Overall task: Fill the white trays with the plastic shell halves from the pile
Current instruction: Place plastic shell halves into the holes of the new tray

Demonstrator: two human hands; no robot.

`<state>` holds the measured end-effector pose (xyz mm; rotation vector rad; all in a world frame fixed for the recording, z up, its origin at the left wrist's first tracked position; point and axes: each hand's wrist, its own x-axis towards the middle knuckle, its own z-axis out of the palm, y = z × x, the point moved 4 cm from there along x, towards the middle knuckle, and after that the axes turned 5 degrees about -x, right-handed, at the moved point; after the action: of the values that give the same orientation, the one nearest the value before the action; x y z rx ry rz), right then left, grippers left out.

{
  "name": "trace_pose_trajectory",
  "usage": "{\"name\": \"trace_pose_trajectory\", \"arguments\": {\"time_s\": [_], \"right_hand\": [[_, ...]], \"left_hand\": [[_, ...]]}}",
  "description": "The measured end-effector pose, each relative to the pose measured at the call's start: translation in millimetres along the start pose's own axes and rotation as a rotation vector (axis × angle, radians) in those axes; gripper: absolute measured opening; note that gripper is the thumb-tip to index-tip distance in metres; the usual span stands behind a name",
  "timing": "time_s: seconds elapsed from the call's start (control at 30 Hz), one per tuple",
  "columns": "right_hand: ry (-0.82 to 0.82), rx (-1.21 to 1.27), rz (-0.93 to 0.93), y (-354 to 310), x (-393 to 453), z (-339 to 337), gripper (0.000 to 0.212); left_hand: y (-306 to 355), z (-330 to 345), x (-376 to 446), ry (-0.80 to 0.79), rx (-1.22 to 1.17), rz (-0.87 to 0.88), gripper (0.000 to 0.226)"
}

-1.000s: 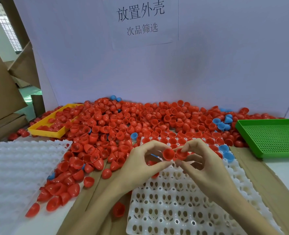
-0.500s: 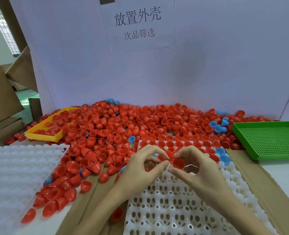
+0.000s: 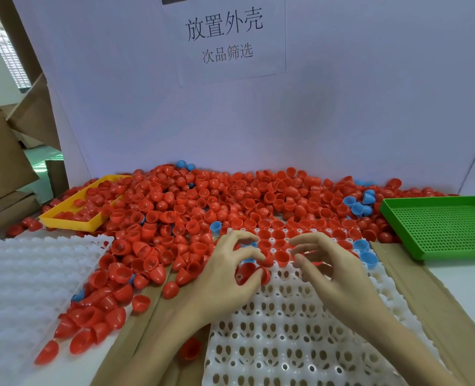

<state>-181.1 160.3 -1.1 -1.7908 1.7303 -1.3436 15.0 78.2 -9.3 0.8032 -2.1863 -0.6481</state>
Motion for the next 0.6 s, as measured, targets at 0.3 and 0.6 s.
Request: {"name": "trace_pose_trajectory", "arguments": {"time_s": [0.3, 0.6], "right_hand": [[0.037, 0.064, 0.053, 1.8, 0.9, -1.8, 0.033], [0.027, 0.062, 0.066, 0.5, 0.0, -0.5, 0.031]], "left_hand": [[2.5, 4.4, -0.1, -0.055, 0.064, 0.072, 0.010], [-1.3, 6.3, -1.7, -0.043, 0.155, 0.131, 0.011]]}}
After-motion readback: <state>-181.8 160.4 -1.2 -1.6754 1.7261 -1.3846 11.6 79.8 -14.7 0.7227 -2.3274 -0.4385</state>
